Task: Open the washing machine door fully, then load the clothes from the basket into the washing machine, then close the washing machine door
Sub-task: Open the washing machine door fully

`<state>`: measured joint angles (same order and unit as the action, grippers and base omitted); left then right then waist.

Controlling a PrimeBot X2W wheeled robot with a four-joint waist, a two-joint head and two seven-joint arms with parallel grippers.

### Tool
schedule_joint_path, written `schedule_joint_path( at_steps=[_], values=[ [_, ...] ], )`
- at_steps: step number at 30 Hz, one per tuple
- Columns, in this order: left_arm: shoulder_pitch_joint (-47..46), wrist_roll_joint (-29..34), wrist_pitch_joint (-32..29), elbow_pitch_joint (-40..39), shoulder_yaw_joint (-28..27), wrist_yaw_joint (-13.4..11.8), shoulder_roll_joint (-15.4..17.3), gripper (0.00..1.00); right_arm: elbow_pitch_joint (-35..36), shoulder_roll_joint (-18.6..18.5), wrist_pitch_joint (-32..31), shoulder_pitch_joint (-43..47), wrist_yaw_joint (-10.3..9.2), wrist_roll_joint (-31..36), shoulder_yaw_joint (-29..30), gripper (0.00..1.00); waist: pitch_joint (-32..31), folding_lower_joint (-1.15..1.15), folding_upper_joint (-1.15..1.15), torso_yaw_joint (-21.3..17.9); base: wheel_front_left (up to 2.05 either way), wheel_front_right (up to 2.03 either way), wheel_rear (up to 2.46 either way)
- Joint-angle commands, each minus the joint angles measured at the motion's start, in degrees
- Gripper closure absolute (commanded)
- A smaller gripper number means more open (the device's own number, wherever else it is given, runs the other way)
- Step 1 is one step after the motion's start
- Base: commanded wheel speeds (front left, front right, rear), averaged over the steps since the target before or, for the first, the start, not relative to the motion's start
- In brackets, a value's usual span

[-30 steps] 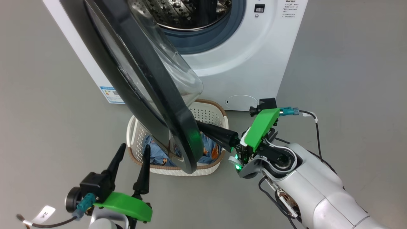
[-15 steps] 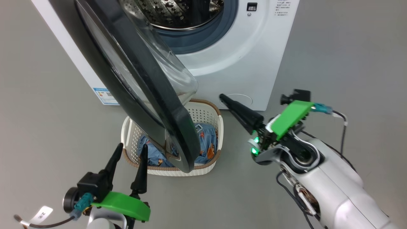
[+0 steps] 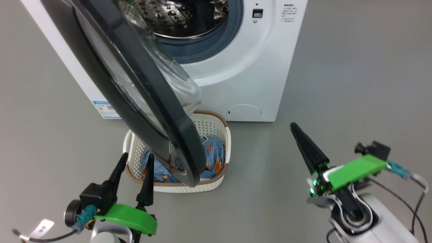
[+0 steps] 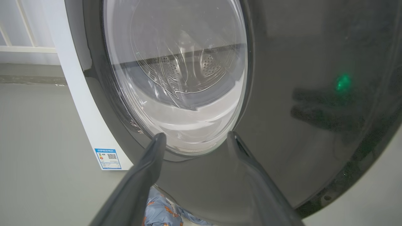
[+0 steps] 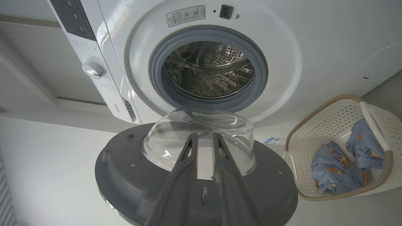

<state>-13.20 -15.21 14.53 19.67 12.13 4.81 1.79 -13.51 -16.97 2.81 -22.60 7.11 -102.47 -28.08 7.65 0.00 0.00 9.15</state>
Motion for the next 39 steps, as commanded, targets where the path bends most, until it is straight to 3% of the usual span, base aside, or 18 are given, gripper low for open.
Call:
schedule_joint_path(
  at_steps=[1, 7, 13, 16, 21, 28, 33, 39],
  values=[
    [-0.37, 0.71, 0.47, -0.95, -2.01, 0.14, 1.09, 0.00, 1.86, -0.06, 0.79, 0.91, 0.37, 0.50, -0.31, 0.00, -0.30, 0.00, 0.00, -0.27, 0.00, 0.00, 0.00],
    [0.17, 0.97, 0.47, -0.33, -2.40, 0.29, 1.09, 0.00, 3.79, -1.75, 8.34, 7.88, 0.37, 5.67, 0.46, 0.00, -1.64, 0.00, 0.00, -1.25, 0.00, 0.00, 0.00],
    [0.97, 1.12, 0.47, -0.39, -3.25, 0.24, 1.09, 0.00, 0.46, -3.02, 11.97, 11.57, 0.37, 15.92, 4.31, 0.00, -2.82, 0.00, 0.00, -2.67, 0.00, 0.00, 0.00],
    [1.23, 1.07, 0.47, -0.98, -4.16, 0.11, 1.09, 0.00, -2.96, -1.92, 12.15, 13.24, 0.37, 30.51, 14.20, 0.00, -3.29, 0.00, 0.00, -3.24, 0.00, 0.00, 0.00],
    [1.50, 1.28, 0.47, -1.28, -5.55, 0.19, 1.09, 0.00, -2.77, 2.35, 12.17, 15.71, 0.37, 53.05, 26.87, 0.00, -3.66, 0.00, 0.00, -3.49, 0.00, 0.00, 0.00],
    [1.53, 2.01, 0.47, -1.37, -6.80, 0.59, 1.09, 0.00, 4.27, 7.15, 12.18, 18.08, 0.37, 82.12, 36.26, 0.00, -3.53, 0.00, 0.00, -3.41, 0.00, 0.00, 0.00],
    [1.68, 1.98, 0.47, -1.34, -6.79, 0.74, 1.09, 0.00, 7.64, 10.41, 12.18, 19.66, 0.37, 92.80, 35.74, 0.00, -3.54, 0.00, 0.00, -3.13, 0.00, 0.00, 0.00],
    [1.93, 1.78, 0.47, -1.28, -5.95, 0.68, 1.09, 0.00, 8.30, 12.58, 12.19, 20.38, 0.37, 96.91, 33.20, 0.00, -3.44, 0.00, 0.00, -2.83, 0.00, 0.00, 0.00]
  ],
)
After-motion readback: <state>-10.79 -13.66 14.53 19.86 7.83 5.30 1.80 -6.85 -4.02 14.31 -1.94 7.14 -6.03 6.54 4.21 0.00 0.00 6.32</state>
